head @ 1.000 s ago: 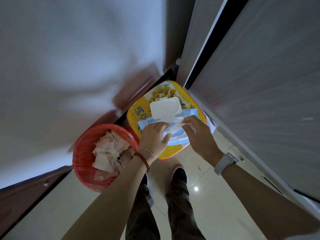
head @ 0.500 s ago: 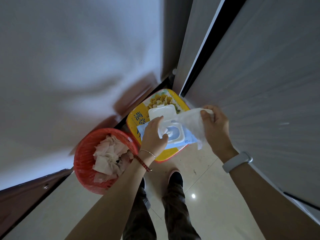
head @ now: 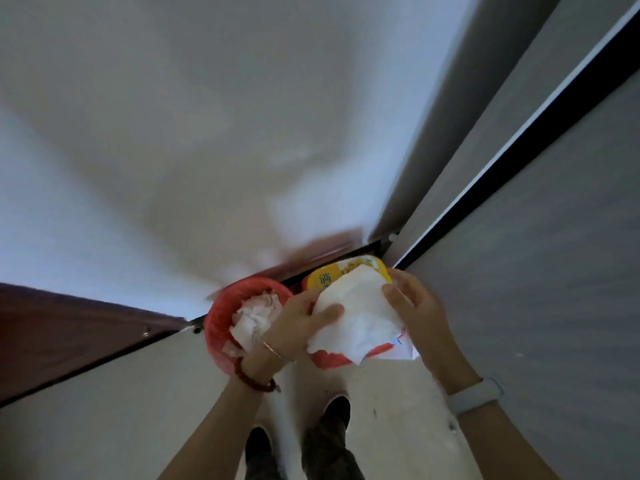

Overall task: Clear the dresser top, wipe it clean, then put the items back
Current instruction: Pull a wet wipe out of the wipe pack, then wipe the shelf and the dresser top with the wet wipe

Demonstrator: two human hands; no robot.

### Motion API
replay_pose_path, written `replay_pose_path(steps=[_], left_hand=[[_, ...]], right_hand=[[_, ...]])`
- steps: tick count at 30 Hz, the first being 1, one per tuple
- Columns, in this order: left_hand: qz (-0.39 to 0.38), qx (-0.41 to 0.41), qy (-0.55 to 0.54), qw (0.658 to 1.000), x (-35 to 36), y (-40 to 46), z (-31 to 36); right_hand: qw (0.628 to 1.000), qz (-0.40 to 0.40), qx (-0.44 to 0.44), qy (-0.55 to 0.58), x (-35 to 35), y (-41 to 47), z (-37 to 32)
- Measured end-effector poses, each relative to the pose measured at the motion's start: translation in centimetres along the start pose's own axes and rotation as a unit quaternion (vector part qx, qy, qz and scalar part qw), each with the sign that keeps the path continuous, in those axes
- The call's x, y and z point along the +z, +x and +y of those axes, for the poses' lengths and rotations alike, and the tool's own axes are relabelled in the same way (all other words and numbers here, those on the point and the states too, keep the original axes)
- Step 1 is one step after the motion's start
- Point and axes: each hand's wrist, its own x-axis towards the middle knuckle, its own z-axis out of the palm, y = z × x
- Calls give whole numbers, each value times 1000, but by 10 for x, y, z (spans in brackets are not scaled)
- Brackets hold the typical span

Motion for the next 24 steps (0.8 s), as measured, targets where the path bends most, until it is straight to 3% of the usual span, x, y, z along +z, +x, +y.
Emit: replay_pose_path(steps=[4,9,12,16,20,24], left_hand=[[102,24,-156,982,-35,-64,44],[202,54,-197,958,-102,-187,65],[297,82,-230,923,-140,-288,51],[441,128,-306,834,-172,-433,5],[593,169,-322,718,-184,-567,-54],[696,182,-368,589,-179,-671,-118]], right_hand=[[990,-140,-6,22,49,-35,-45],[968,-209,-140,13,142,-116,-95],[939,-251,-235,-4,209,-187,-117],[882,-295,-363,-59,287,-303,-115],[837,-362,-397,-104,347,-405,-85],[769,-449,-439,-118,398,-493,-55]])
